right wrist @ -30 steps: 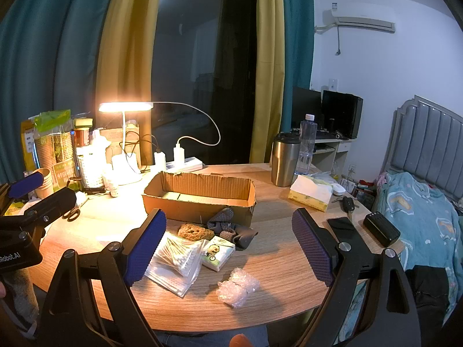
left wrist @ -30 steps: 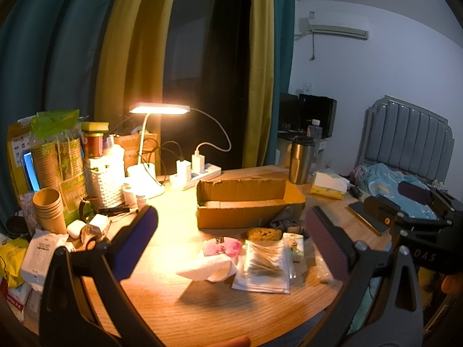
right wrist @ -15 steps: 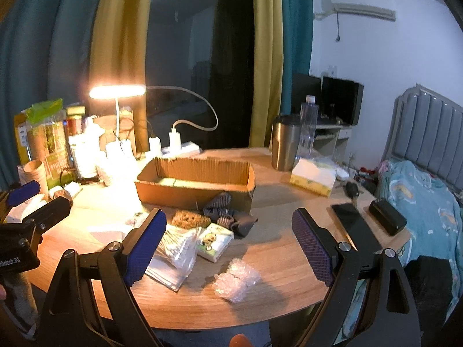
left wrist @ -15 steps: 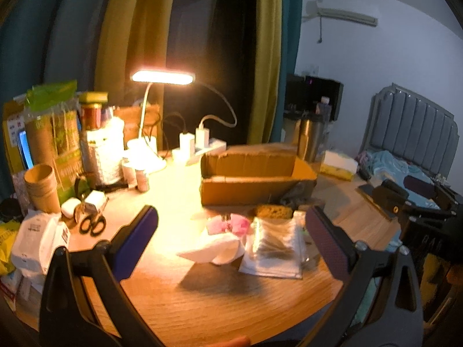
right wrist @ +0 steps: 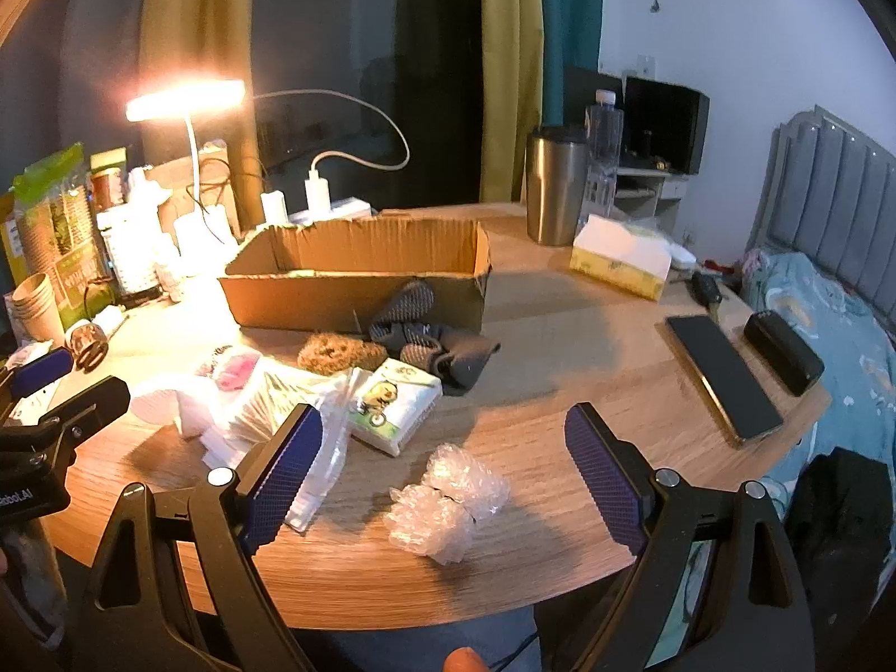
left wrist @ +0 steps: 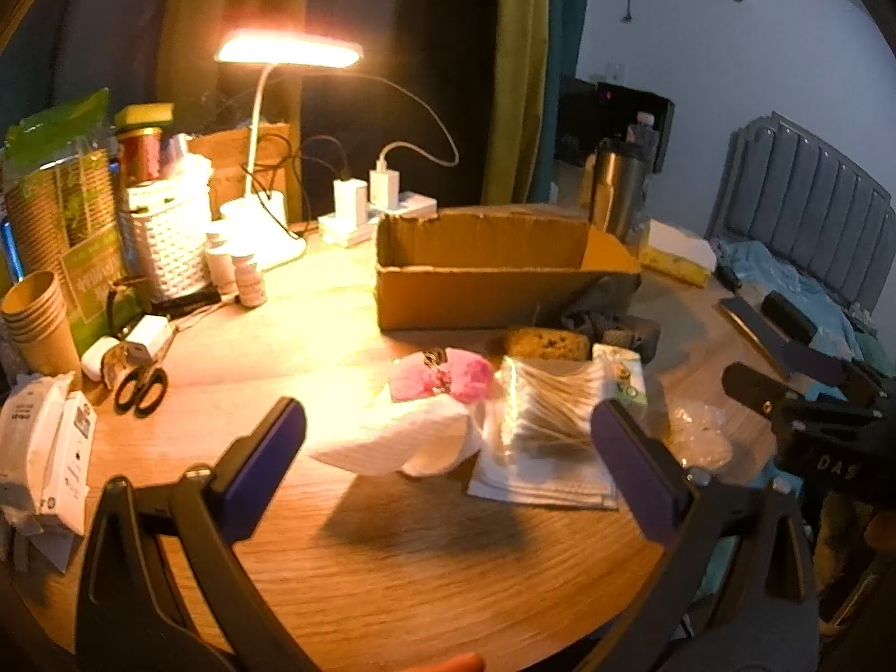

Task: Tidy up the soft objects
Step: 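Grasp the clear bubble-wrap bundle with the right tool while the left tool grasps the cotton-swab bag, then carry both items into the cardboard box and open both tools to release them, then withdraw both tools from the box toward the remaining soft items, then grasp the pink plush keychain with the left tool while the right tool grasps the chick tissue pack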

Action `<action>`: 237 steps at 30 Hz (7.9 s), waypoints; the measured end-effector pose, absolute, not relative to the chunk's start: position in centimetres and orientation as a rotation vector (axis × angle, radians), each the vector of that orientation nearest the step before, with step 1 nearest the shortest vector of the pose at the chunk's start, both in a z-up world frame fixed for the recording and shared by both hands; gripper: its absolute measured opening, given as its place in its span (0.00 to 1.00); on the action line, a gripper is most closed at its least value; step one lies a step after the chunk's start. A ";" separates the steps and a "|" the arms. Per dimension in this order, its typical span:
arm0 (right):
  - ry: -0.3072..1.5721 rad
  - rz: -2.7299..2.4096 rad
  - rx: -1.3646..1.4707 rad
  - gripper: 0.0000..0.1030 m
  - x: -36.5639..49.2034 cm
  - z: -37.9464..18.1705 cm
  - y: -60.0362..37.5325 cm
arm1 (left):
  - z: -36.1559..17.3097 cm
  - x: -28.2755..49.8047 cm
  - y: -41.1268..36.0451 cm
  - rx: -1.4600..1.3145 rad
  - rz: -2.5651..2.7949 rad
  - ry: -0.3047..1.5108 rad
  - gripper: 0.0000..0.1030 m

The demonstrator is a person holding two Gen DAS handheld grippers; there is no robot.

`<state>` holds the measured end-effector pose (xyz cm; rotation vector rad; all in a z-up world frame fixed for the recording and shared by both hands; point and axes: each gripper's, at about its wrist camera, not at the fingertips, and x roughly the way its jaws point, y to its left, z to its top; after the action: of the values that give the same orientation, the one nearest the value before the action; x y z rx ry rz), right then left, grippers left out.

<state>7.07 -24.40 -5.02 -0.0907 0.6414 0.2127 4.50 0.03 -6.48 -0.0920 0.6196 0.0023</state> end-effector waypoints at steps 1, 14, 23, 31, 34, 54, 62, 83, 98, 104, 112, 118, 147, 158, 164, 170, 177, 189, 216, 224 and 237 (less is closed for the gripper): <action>0.653 0.214 -0.089 0.88 7.4 -5.3 -24.4 | -6.8 4.8 -0.2 -0.087 -0.003 0.631 1.00; 0.817 0.220 -0.061 0.88 11.0 -10.7 -25.8 | -9.0 8.9 -4.6 0.002 -0.079 0.734 1.00; 0.871 0.235 -0.061 0.66 12.9 -12.4 -27.3 | -10.2 11.8 -7.4 0.054 -0.106 0.794 1.00; 0.861 0.255 -0.040 0.48 14.2 -12.2 -28.7 | -11.9 13.9 -9.4 0.160 -0.106 0.851 0.99; 0.855 0.263 -0.042 0.48 14.3 -12.1 -28.8 | -12.4 13.9 -10.3 0.223 -0.114 0.854 0.90; 0.768 0.280 -0.040 0.47 13.7 -9.7 -28.7 | -9.6 11.9 -10.1 0.179 -0.196 0.786 0.70; 0.720 0.293 -0.056 0.47 14.2 -7.7 -28.0 | -6.7 12.6 -8.3 0.120 -0.182 0.720 0.70; 0.643 0.333 -0.073 0.48 19.3 -4.1 -26.4 | -2.2 18.8 -5.8 0.003 -0.164 0.586 0.70; 0.609 0.375 -0.090 0.47 24.6 -3.1 -24.7 | -3.9 24.2 -5.9 -0.060 -0.156 0.594 0.70; 0.632 0.395 -0.093 0.47 26.5 -4.0 -23.9 | -6.1 26.2 -5.6 -0.075 -0.136 0.649 0.70; 0.681 0.407 -0.080 0.47 28.7 -5.8 -23.1 | -9.1 28.2 -5.3 -0.087 -0.127 0.739 0.71; 0.712 0.408 -0.075 0.47 29.7 -7.0 -22.7 | -10.5 29.0 -4.7 -0.125 -0.121 0.794 0.72; 0.658 0.361 -0.045 0.67 26.5 -3.8 -23.6 | -6.2 24.2 -4.1 -0.117 -0.072 0.692 0.85; 0.621 0.355 -0.061 0.67 23.0 -2.3 -23.2 | -4.6 20.3 -3.3 -0.116 -0.065 0.639 0.85; 0.607 0.352 -0.067 0.67 21.2 -1.8 -22.9 | -4.0 18.4 -2.8 -0.117 -0.061 0.617 0.85; 0.596 0.349 -0.076 0.67 19.4 -1.7 -22.6 | -3.8 16.4 -2.3 -0.117 -0.062 0.605 0.85; 0.592 0.346 -0.083 0.67 17.4 -1.7 -22.4 | -3.9 14.7 -1.9 -0.117 -0.058 0.600 0.85; 0.625 0.353 -0.099 0.67 15.1 -3.5 -21.7 | -5.6 11.6 -0.6 -0.126 -0.044 0.623 0.85; 0.746 0.365 -0.136 0.67 14.2 -8.6 -19.0 | -10.7 11.5 2.3 -0.139 -0.003 0.718 0.85; 0.783 0.340 -0.122 0.67 15.6 -9.8 -19.4 | -11.2 14.0 2.0 -0.117 -0.015 0.743 0.85; 0.841 0.346 -0.103 0.67 17.0 -11.4 -19.9 | -13.4 17.0 1.2 -0.113 -0.054 0.855 0.85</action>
<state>17.05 -19.86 -11.42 -0.1027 0.8414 0.3465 17.02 1.22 -13.38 -0.1135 0.8550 -0.0541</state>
